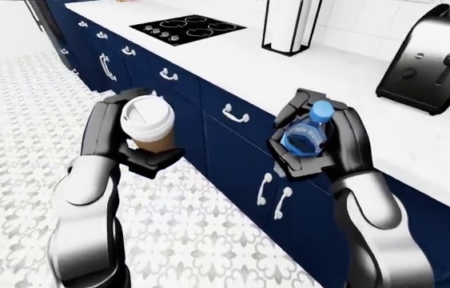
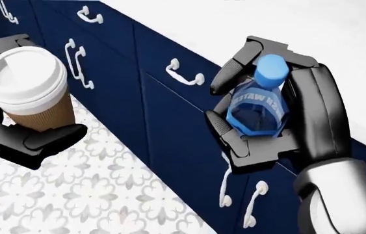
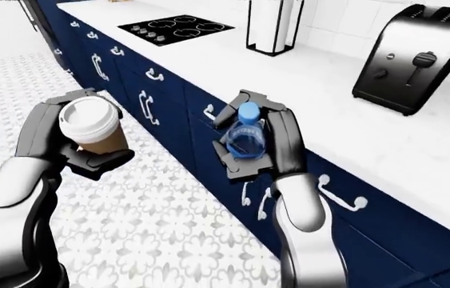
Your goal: Move the drinks to the dining counter.
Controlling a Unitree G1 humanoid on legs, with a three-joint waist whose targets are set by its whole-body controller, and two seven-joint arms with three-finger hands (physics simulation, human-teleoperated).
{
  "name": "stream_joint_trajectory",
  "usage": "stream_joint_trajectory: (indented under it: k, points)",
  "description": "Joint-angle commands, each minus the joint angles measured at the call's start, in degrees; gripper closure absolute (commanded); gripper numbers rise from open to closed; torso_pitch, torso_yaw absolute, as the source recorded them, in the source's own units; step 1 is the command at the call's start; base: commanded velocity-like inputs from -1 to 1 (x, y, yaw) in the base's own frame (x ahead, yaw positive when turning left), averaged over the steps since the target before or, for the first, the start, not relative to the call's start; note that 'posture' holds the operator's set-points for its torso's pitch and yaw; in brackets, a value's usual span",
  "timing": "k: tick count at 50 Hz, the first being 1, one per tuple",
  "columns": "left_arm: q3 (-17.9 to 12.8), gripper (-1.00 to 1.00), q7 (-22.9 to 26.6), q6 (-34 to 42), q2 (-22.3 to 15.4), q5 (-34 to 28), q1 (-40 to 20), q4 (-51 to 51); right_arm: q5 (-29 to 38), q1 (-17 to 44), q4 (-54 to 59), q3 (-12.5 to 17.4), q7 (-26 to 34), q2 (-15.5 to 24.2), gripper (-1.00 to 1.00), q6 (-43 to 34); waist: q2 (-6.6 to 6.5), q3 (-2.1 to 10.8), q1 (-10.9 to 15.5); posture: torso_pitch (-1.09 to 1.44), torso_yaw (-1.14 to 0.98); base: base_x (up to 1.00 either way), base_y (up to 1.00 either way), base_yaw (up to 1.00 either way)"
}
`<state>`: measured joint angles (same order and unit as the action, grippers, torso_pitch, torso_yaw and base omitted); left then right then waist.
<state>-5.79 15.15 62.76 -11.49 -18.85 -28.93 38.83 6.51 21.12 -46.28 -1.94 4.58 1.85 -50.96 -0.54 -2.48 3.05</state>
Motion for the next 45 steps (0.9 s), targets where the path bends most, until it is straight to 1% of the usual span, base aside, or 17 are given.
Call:
stream_joint_trajectory:
  k: [1, 7, 9, 10, 11, 12, 14, 19, 22, 23, 29, 35, 37, 38, 39, 41, 45]
  points:
    - [0.28, 1.0, -0.06, -2.22, -0.1, 0.26, -1.49, 1.7, 0.48, 1.53, -2.39, 1.09, -0.9, 0.23, 1.0, 3.27, -0.39, 0.76, -0.52, 0.0, 0.0, 0.0, 0.0, 1.0]
    - [0.4, 1.0, -0.2, -2.3, 0.1, 0.23, -1.42, 1.67, 0.37, 1.51, -2.5, 1.03, -1.02, 0.24, 1.0, 3.04, 2.67, 0.54, -1.49, 0.0, 0.0, 0.0, 0.0, 1.0]
    - [0.4, 1.0, -0.2, -2.27, 0.11, 0.22, -1.39, 1.72, 0.35, 1.5, -2.58, 1.09, -1.04, 0.27, 1.0, 2.97, 5.43, 1.39, -1.54, 0.0, 0.0, 0.0, 0.0, 1.0]
    - [0.42, 1.0, -0.17, -2.07, 0.08, 0.19, -1.46, 1.86, 0.32, 1.47, -2.58, 1.13, -1.03, 0.29, 1.0, 3.0, 7.44, 3.39, -1.68, 0.0, 0.0, 0.0, 0.0, 1.0]
    - [0.43, 1.0, -0.17, -2.14, 0.09, 0.2, -1.41, 1.86, 0.3, 1.41, -2.49, 1.14, -1.01, 0.32, 1.0, 3.15, 4.43, 0.83, -2.47, 0.0, 0.0, 0.0, 0.0, 1.0]
    - [0.46, 1.0, -0.2, -2.3, 0.14, 0.2, -1.27, 1.84, 0.28, 1.37, -2.41, 1.15, -1.01, 0.34, 1.0, 3.26, 5.19, 0.54, -1.71, 0.0, 0.0, 0.0, 0.0, 1.0]
    - [0.48, 1.0, -0.27, -2.45, 0.22, 0.2, -1.22, 1.84, 0.31, 1.35, -2.42, 1.09, -1.04, 0.38, 1.0, 3.28, 4.44, 1.37, -1.69, 0.0, 0.0, 0.0, 0.0, 1.0]
    - [0.62, 1.0, -0.15, -2.19, 0.21, 0.15, -1.38, 2.05, 0.46, 1.67, -2.48, 0.95, -1.1, 0.37, 1.0, 2.89, 0.71, 0.74, -2.11, 0.0, 0.0, 0.0, 0.0, 1.0]
    - [0.61, 1.0, -0.14, -2.3, 0.24, 0.12, -1.13, 2.17, 0.46, 1.41, -2.32, 0.95, -1.07, 0.36, 1.0, 3.31, -2.59, 1.19, -2.29, 0.0, 0.0, 0.0, 0.0, 1.0]
    - [0.71, 1.0, -0.13, -2.5, 0.28, 0.08, -0.82, 2.2, 0.49, 1.3, -2.35, 0.92, -1.07, 0.34, 1.0, 3.37, -4.7, 2.05, -2.12, 0.0, 0.0, 0.0, 0.0, 1.0]
    - [0.72, 1.0, 0.05, -2.6, 0.41, 0.01, -0.52, 2.38, 0.52, 1.01, -2.21, 0.81, -1.04, 0.23, 1.0, 3.88, -1.36, 1.69, -0.29, 0.0, 0.0, 0.0, 0.0, 1.0]
    - [0.57, 1.0, 0.06, -3.05, 0.51, 0.09, -0.22, 2.21, 0.7, 0.95, -2.12, 0.72, -0.99, 0.23, 1.0, 4.01, 2.36, 0.4, -1.46, 0.0, 0.0, 0.0, 0.0, 1.0]
    - [0.56, 1.0, 0.06, -2.95, 0.51, 0.09, -0.33, 2.23, 0.76, 1.01, -2.16, 0.73, -1.0, 0.21, 1.0, 3.89, 5.34, 1.3, -1.61, 0.0, 0.0, 0.0, 0.0, 1.0]
    - [0.64, 1.0, 0.08, -2.77, 0.49, 0.04, -0.39, 2.34, 0.78, 1.06, -2.26, 0.71, -0.96, 0.22, 1.0, 3.74, 7.4, 3.31, -1.89, 0.0, 0.0, 0.0, 0.0, 1.0]
    - [0.66, 1.0, 0.07, -2.86, 0.5, 0.04, -0.38, 2.28, 0.83, 1.14, -2.42, 0.69, -0.97, 0.2, 1.0, 3.5, 4.56, 0.77, -2.39, 0.0, 0.0, 0.0, 0.0, 1.0]
    - [0.65, 1.0, -0.01, -3.13, 0.59, 0.07, -0.31, 2.06, 0.81, 1.01, -2.27, 0.72, -0.91, 0.2, 1.0, 3.75, 5.05, 1.06, -1.81, 0.0, 0.0, 0.0, 0.0, 1.0]
    - [0.78, 1.0, 0.11, -2.77, 0.52, -0.06, -0.48, 2.27, 0.76, 0.92, -2.32, 0.81, -0.87, 0.15, 1.0, 3.83, 2.64, 0.99, -1.91, 0.0, 0.0, 0.0, 0.0, 1.0]
